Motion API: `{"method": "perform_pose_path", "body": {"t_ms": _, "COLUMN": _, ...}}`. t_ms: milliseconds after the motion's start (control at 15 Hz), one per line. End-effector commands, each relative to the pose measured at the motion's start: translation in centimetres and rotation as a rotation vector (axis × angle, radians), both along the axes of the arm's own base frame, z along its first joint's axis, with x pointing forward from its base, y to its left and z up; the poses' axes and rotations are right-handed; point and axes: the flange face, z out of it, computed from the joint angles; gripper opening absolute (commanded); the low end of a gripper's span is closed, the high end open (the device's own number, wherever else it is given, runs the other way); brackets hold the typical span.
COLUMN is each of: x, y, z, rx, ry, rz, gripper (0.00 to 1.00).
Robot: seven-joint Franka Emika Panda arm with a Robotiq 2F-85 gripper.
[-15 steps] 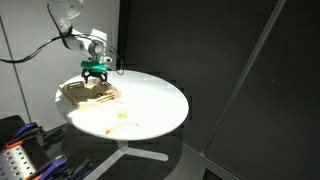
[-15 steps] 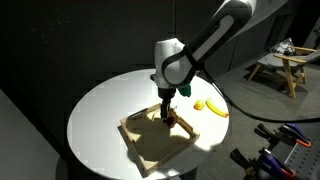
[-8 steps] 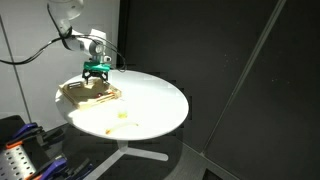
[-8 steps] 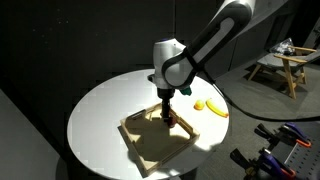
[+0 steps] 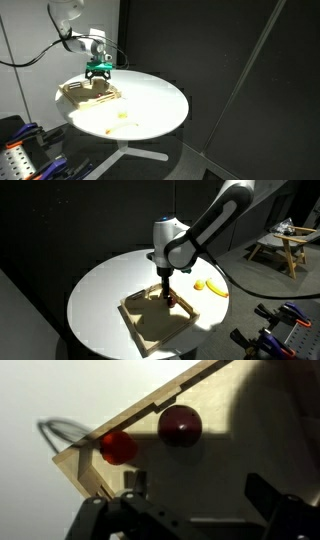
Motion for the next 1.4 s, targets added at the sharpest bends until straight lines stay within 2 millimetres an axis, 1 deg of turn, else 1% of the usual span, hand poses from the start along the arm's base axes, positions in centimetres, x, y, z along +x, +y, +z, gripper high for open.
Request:
{"method": "perform_pose_path", "body": {"t_ms": 0, "x": 0.08, "y": 0.02, "z": 0.03, "rx": 0.0, "ry": 0.0, "rz": -0.001, "gripper": 1.0}}
{"method": "perform_pose_path", "body": {"t_ms": 533, "x": 0.1, "y": -0.01, "z": 0.03, "rx": 0.0, "ry": 0.0, "rz": -0.001, "gripper": 1.0}}
{"method": "perform_pose_path", "body": {"t_ms": 1000, "x": 0.35, "y": 0.59, "z": -0.04, "rx": 0.011, "ry": -0.047, "rz": 0.067, "gripper": 1.0}}
{"method": "perform_pose_path", "body": {"t_ms": 1333, "x": 0.46, "y": 0.53, "z": -0.63, "rx": 0.0, "ry": -0.055, "rz": 0.129, "gripper": 1.0}}
